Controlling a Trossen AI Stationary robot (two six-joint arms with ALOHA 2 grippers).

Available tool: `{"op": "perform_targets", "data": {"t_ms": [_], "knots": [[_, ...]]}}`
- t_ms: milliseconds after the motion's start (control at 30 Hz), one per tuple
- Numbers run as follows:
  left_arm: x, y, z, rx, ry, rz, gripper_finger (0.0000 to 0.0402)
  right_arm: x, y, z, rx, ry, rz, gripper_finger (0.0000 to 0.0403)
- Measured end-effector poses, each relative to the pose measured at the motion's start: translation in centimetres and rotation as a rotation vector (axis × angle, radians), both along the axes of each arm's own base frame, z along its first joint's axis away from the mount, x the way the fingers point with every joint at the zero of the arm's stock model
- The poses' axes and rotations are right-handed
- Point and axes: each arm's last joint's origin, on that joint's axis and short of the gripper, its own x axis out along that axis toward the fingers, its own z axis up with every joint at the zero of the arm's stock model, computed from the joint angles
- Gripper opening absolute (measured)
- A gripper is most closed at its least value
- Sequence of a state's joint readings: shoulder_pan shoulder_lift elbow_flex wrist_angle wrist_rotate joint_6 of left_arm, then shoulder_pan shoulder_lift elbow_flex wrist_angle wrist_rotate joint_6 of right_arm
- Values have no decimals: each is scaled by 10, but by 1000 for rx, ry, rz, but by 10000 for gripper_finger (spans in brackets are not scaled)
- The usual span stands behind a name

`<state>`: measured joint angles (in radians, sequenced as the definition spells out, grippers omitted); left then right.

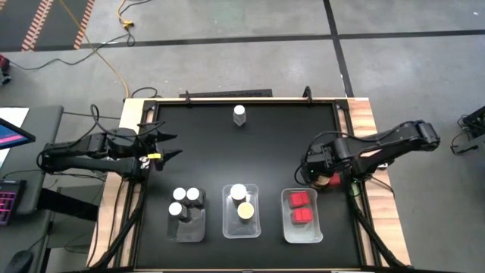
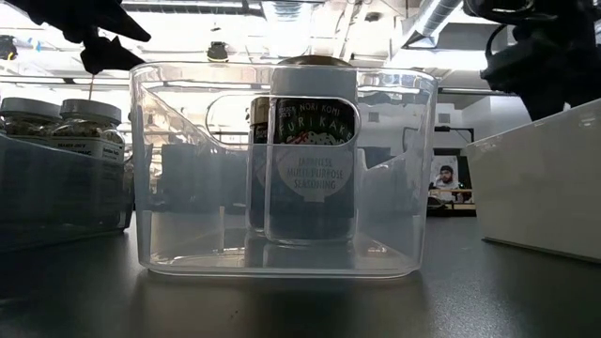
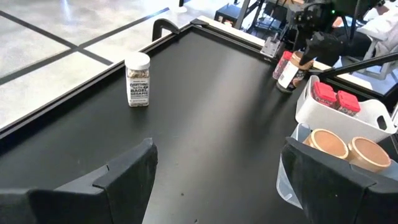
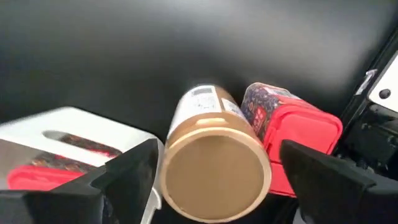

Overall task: Sort spices by type
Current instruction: Move the golden seasoning bottle to the middle of the table

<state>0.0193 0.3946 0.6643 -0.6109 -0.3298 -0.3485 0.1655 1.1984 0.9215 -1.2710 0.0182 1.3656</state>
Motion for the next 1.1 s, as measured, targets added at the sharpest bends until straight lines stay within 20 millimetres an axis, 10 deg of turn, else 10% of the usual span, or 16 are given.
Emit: {"op": "perform_targets", "data": {"t_ms": [1100], "knots": [[0,0,0,-45,-20,34,328,-2,7,-7,17,13,256,346]]}}
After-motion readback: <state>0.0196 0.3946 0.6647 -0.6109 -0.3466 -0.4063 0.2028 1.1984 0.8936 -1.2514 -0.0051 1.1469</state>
